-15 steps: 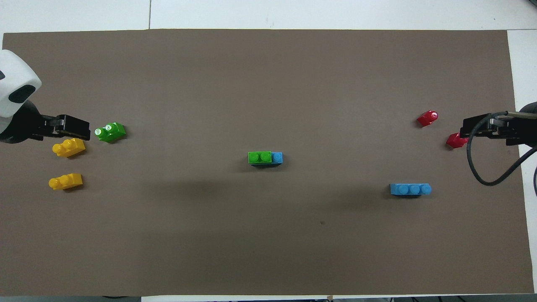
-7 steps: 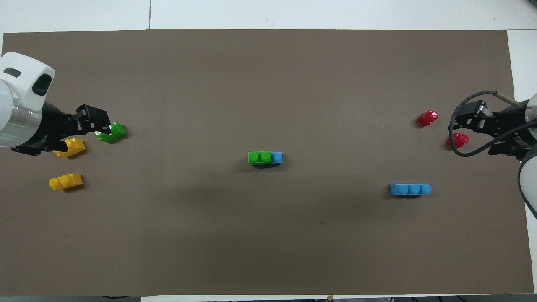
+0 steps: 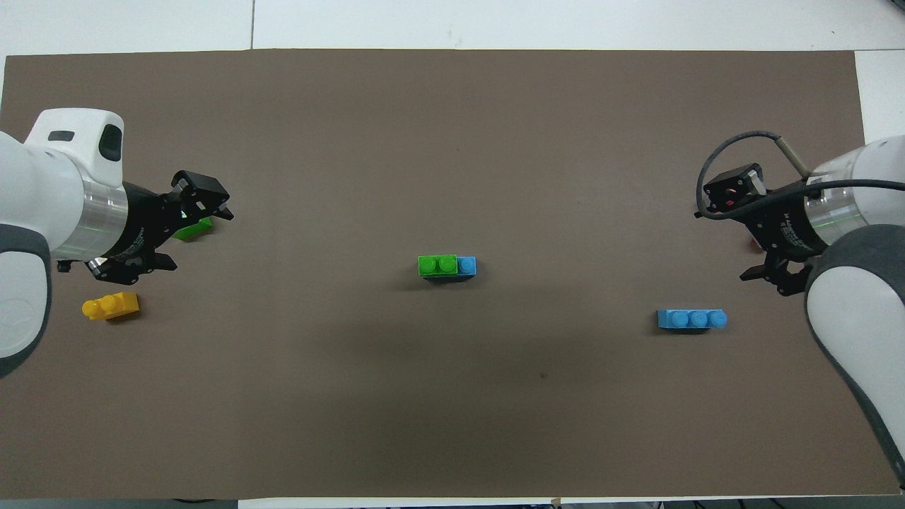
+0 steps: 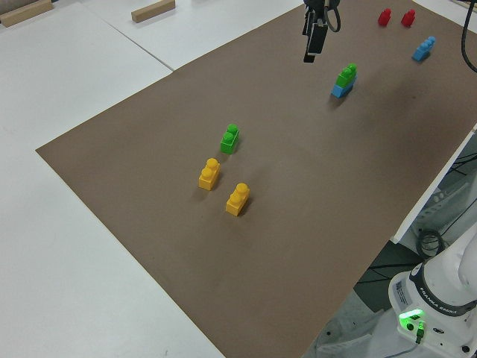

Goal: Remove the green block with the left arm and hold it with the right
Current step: 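Move the left gripper and the right gripper toward the green-blue block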

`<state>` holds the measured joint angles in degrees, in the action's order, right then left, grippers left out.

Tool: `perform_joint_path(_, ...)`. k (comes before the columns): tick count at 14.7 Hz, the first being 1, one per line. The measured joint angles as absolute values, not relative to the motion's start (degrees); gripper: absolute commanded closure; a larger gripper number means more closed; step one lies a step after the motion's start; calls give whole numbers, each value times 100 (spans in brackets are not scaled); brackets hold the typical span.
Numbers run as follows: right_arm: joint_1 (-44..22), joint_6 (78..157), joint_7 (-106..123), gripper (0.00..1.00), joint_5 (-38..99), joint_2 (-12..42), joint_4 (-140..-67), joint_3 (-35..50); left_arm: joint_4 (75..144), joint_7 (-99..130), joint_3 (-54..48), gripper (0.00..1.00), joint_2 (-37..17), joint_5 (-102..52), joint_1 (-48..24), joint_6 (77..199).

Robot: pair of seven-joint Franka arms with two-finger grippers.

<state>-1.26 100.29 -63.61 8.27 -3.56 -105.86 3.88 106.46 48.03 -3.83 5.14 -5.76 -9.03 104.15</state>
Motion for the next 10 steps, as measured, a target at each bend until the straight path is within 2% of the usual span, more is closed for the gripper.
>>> perform_joint_path(4, -439, 10358, -7583, 3, 1091, -146, -10614, 394, 10877, 5072, -383, 0, 613, -581, -1025, 10453)
perform_joint_path(10, -802, 11036, -8633, 3, 1529, 269, -10647, 398, 11215, 7072, -378, 0, 606, -585, -1144, 11010)
